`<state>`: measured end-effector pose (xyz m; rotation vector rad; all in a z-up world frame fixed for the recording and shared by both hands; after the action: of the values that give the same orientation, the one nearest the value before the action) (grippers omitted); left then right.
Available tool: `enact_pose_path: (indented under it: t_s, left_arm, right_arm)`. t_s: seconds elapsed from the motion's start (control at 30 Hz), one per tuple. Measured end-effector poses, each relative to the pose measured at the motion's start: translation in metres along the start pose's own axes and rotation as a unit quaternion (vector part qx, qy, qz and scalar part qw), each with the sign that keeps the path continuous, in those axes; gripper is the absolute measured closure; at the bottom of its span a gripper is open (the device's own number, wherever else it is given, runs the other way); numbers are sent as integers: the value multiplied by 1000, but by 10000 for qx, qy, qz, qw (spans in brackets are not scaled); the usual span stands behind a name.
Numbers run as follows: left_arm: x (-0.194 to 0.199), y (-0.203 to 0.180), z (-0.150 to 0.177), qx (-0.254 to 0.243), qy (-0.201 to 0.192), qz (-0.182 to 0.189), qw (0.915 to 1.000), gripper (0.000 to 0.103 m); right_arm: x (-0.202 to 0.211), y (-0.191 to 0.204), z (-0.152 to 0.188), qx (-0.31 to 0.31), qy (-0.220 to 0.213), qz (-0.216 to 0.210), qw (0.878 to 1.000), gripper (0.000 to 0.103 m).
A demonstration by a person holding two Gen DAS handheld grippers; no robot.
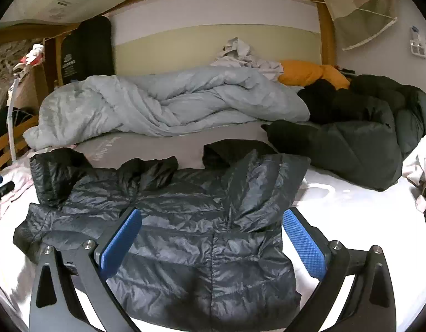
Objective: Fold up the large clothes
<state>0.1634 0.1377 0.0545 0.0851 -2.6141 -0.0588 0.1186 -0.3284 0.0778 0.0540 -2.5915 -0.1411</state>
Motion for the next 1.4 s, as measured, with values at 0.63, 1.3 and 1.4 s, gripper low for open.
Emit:
enact_pose_path:
  t_s: [0.63, 1.3, 1.4]
  left_arm:
    - [-110, 71, 11, 272, 740, 355, 9963, 8]
    - [-237, 122, 55, 1663, 1917, 1078, 9612, 23]
    - [-250, 116, 53, 1536, 1839, 1066, 9650, 23]
  right_arm:
    - [-40, 18, 14, 382, 480, 126, 9980, 0]
    - [-56, 29, 27, 755, 678, 282, 9944, 0]
    - [-65, 32, 30, 757, 791, 296, 9935, 0]
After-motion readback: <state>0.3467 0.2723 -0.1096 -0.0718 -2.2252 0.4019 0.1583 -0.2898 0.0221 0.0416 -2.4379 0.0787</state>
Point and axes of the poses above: each gripper's, at about its wrist camera, not at the fingertips, and x roughly against the way its jaws point, y to its left, z to its underside, the point moved 10 cm from there along -x, roughly the way its jaws point, and after that the axes turned 3 degrees about -x, right-handed, at the moved point
